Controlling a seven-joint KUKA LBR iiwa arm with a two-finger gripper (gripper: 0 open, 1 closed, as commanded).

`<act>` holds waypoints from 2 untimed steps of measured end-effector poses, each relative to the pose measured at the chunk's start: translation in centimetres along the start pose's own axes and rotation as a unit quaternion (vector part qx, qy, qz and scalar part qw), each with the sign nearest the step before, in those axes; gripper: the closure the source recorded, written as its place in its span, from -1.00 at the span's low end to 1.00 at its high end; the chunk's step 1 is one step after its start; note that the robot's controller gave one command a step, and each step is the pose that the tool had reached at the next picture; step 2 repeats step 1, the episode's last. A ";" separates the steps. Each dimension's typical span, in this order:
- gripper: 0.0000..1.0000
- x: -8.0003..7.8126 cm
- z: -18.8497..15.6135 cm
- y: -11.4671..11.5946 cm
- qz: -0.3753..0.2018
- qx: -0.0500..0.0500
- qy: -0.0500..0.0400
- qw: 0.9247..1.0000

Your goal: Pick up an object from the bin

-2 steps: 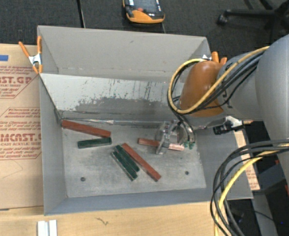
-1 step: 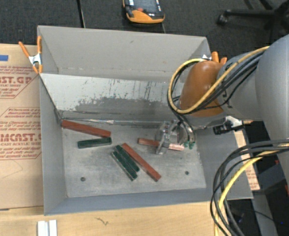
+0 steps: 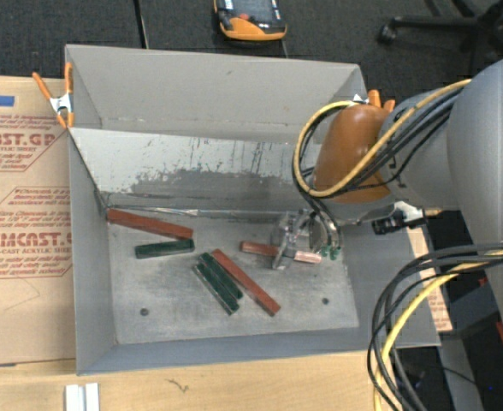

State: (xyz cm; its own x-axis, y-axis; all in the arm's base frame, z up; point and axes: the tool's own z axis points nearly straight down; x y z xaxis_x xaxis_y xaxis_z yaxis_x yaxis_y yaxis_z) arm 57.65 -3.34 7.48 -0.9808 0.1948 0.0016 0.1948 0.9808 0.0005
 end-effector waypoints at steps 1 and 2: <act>1.00 0.2 -1.8 0.0 0.000 0.000 0.003 1.000; 1.00 0.2 -1.8 0.0 0.000 0.000 0.003 1.000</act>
Offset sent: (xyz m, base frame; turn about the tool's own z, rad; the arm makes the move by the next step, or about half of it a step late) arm 0.0000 0.0000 0.0089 0.0000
